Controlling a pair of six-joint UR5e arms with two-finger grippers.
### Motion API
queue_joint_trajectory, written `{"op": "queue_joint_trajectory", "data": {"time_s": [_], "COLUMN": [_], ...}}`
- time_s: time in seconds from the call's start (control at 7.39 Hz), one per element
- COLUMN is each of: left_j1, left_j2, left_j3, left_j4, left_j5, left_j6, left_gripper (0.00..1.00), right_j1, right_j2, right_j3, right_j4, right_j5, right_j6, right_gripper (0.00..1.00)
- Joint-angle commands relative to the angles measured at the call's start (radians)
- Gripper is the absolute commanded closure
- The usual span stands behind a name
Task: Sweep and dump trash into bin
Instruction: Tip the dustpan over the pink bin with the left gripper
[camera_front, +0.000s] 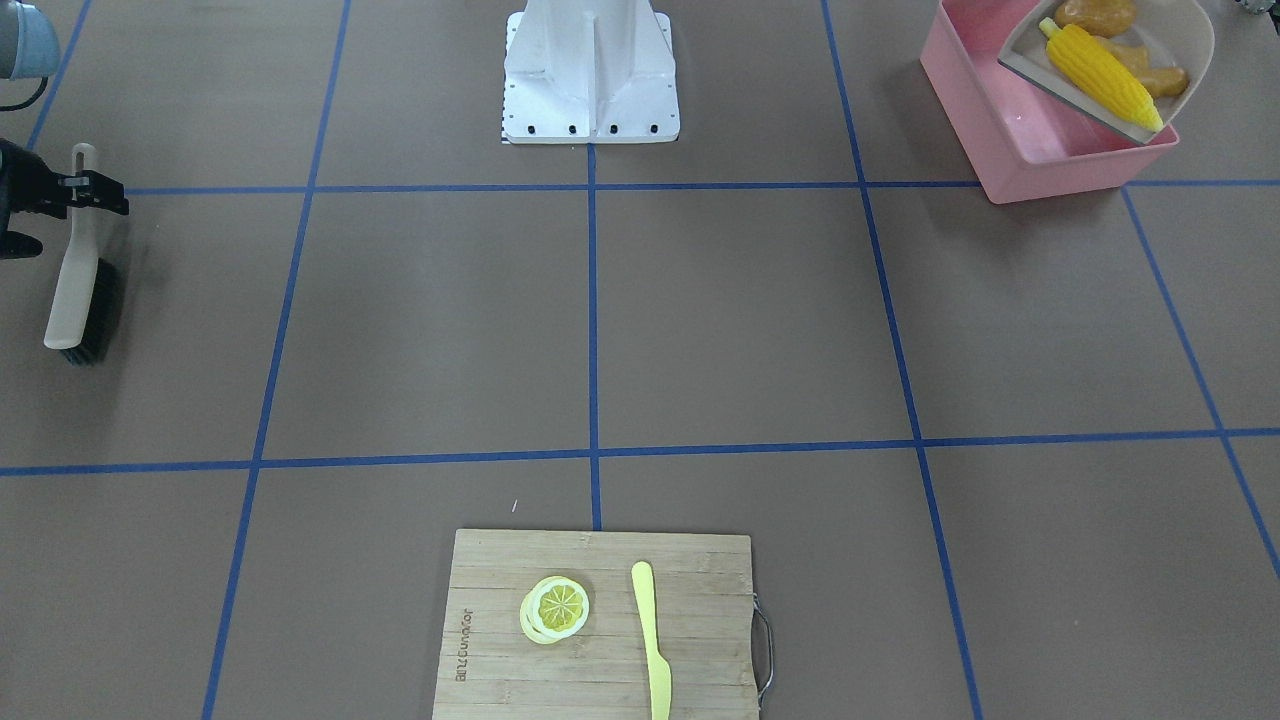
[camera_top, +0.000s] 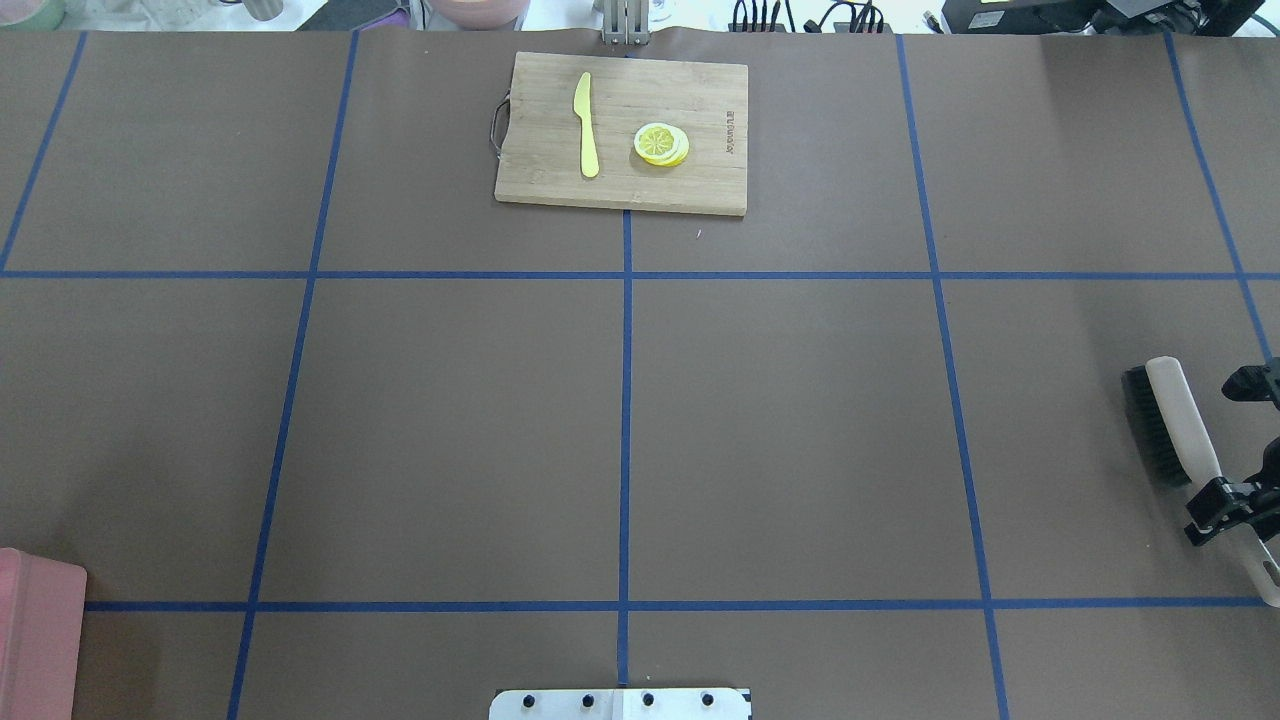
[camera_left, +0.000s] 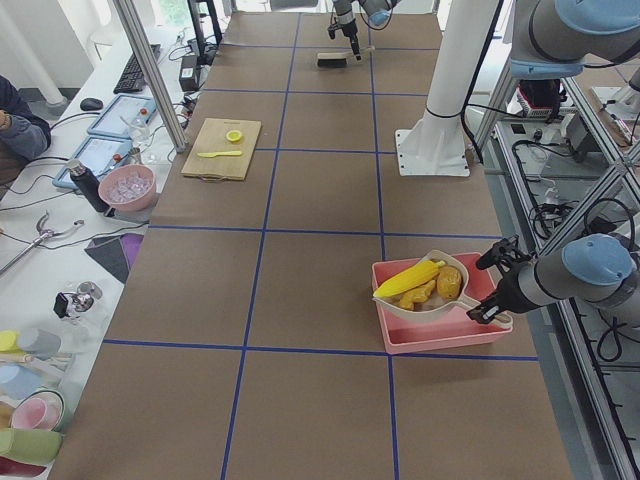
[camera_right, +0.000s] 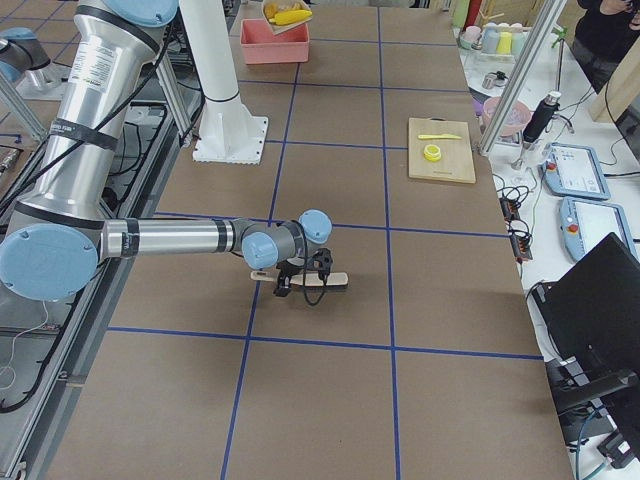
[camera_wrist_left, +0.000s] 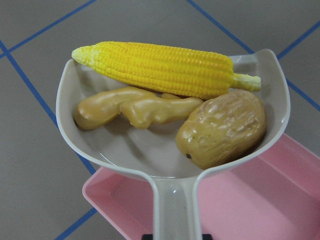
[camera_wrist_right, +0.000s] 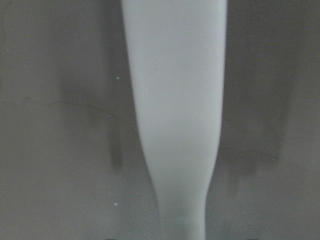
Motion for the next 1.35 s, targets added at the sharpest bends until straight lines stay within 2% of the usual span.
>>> {"op": "queue_joint_trajectory", "data": {"time_s": [0.0, 0.41, 0.68, 0.95, 1.22], "left_j1": [-0.063, -0.141, -0.147, -0.155, -0.155], "left_j2": [0.064, 0.092, 0.092, 0.092, 0.094], "left_j3": [-0.071, -0.209, -0.247, -0.275, -0.284], "left_j4": [0.170, 0.467, 0.548, 0.615, 0.615], "left_j5": [0.010, 0.092, 0.155, 0.219, 0.212], "left_j6": [0.219, 0.503, 0.577, 0.672, 0.689], "left_gripper": [1.00, 1.00, 1.00, 1.00, 1.00], "right_j1": [0.000, 0.137, 0.265, 0.326, 0.406], "right_j2": [0.010, 0.037, 0.060, 0.096, 0.117], "right_j3": [0.000, 0.047, 0.069, 0.086, 0.087], "right_j4": [0.002, 0.006, 0.003, -0.008, -0.005], "right_j5": [-0.003, -0.029, -0.050, -0.046, -0.050], "right_j6": [-0.002, -0.014, -0.016, -0.017, -0.019], "right_gripper": [0.00, 0.00, 0.00, 0.00, 0.00]}}
